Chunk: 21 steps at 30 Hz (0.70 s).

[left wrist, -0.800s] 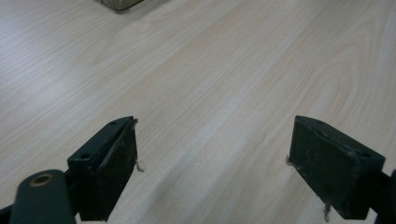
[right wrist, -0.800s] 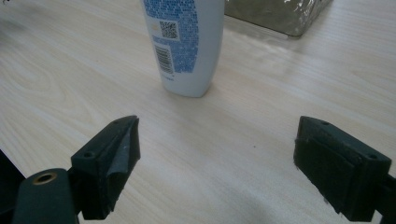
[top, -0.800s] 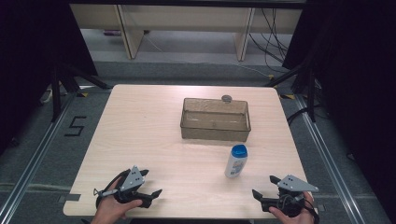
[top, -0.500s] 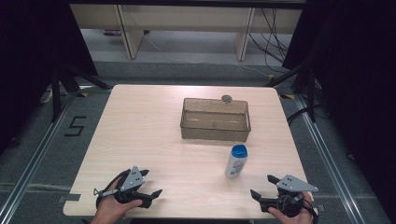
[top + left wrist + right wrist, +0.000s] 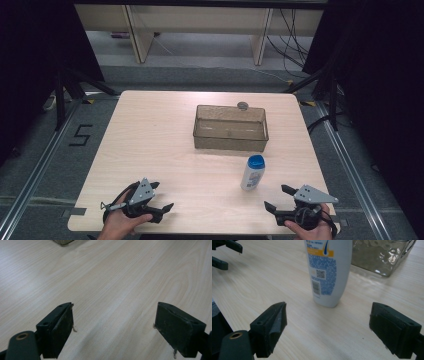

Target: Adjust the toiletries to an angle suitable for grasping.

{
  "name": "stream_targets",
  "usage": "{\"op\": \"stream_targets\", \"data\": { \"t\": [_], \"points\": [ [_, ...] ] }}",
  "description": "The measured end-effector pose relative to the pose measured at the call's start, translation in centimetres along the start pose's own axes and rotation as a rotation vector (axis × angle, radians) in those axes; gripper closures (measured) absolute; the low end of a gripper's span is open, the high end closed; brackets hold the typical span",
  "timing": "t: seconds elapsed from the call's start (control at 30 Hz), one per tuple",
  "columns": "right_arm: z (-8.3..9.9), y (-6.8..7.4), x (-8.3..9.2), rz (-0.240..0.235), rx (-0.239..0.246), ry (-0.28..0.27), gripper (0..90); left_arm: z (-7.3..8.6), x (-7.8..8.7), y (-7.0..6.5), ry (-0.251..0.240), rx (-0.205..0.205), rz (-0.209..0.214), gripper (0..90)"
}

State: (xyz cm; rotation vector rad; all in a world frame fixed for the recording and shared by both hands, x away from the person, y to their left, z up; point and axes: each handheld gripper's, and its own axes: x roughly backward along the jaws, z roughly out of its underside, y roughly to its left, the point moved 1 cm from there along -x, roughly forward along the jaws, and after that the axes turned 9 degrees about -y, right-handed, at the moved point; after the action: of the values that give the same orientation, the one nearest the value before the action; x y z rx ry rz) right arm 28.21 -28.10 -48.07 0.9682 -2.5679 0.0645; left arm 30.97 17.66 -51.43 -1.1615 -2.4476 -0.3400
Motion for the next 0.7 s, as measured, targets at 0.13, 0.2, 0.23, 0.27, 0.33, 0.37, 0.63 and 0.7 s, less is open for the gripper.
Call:
{"op": "stream_targets", "data": {
  "t": [0.13,0.2,0.23,0.27,0.33,0.37,0.63,0.7],
  "points": [
    [-0.21,-0.19,-0.27,-0.006,0.031,-0.013,15.7,0.01,-0.02,-0.02,-0.005,0.006,-0.002,15.0],
    [-0.33,-0.07,-0.39,-0.015,0.015,-0.014,15.7,-0.01,0.02,0.03,0.004,0.002,0.005,15.0],
    [-0.33,-0.07,-0.39,-0.015,0.015,-0.014,15.7,-0.01,0.03,0.04,0.003,0.002,0.005,15.0],
    [-0.43,-0.17,-0.38,-0.004,0.035,-0.018,15.7,-0.02,-0.01,-0.01,-0.006,0.013,0.007,15.0],
    [-0.44,-0.09,-0.38,0.0,0.024,-0.018,15.7,-0.01,-0.01,-0.03,-0.005,0.013,0.007,15.0],
    [-0.55,-0.33,-0.48,0.004,0.044,-0.03,15.7,0.02,-0.01,-0.02,-0.001,0.003,-0.002,15.0],
    [-0.64,-0.57,-0.86,0.01,0.019,-0.024,15.6,0.02,-0.06,-0.06,-0.008,0.015,0.001,15.0],
    [-0.8,-0.81,-1.02,0.014,0.057,-0.034,15.6,0.03,-0.06,-0.08,-0.008,0.014,-0.005,15.0]
  ]
}}
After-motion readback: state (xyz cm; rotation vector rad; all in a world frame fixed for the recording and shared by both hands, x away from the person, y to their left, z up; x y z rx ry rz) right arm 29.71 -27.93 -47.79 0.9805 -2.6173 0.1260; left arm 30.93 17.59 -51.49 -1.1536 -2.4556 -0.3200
